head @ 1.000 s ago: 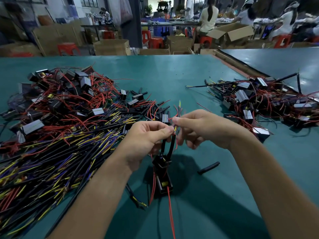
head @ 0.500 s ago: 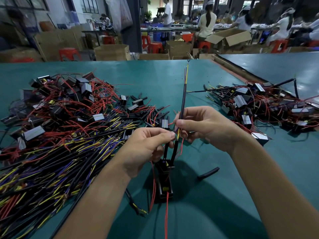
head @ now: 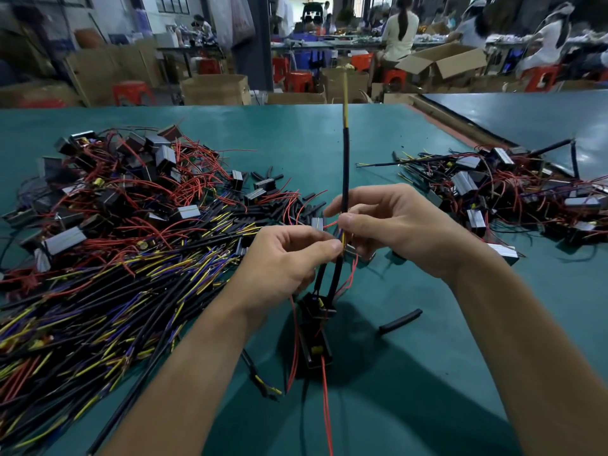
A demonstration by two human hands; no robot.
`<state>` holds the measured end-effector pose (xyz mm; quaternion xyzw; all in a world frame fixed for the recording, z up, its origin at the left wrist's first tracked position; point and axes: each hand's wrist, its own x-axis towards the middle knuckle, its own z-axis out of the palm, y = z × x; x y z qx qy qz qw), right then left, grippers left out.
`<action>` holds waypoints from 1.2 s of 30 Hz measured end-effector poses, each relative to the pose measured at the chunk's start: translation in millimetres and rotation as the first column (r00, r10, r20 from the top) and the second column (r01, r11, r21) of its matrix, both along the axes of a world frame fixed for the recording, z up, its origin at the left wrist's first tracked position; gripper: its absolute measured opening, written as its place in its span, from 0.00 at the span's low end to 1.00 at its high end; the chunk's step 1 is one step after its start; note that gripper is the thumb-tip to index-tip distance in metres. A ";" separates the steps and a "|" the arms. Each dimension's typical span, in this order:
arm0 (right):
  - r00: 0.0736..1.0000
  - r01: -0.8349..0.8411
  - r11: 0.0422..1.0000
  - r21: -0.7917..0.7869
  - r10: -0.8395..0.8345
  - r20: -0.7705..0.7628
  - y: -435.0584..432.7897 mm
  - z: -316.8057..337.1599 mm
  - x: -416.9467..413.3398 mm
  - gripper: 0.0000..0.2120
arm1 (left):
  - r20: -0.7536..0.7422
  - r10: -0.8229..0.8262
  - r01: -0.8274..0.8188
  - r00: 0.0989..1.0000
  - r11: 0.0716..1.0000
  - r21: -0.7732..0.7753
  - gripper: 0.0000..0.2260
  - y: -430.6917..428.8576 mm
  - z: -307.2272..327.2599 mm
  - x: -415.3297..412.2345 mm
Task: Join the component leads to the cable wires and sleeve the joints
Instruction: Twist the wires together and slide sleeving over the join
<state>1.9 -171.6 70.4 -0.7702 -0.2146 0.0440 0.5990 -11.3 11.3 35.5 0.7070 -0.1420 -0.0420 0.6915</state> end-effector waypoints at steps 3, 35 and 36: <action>0.999 0.008 1.000 0.001 -0.008 0.051 3.9 -0.1 -0.7 0.07 | -0.021 -0.006 0.005 1.000 0.999 -0.034 0.01 -1.0 -0.3 0.6; 0.976 -0.216 0.912 -0.348 0.202 -0.077 10.3 -16.3 1.2 0.10 | -0.273 0.061 -0.109 0.960 0.980 -0.164 0.01 9.0 3.5 9.2; 0.978 -0.207 0.919 -0.337 0.192 -0.076 10.5 -16.1 0.9 0.10 | -0.263 0.075 -0.120 0.962 0.980 -0.158 0.02 9.4 2.6 9.9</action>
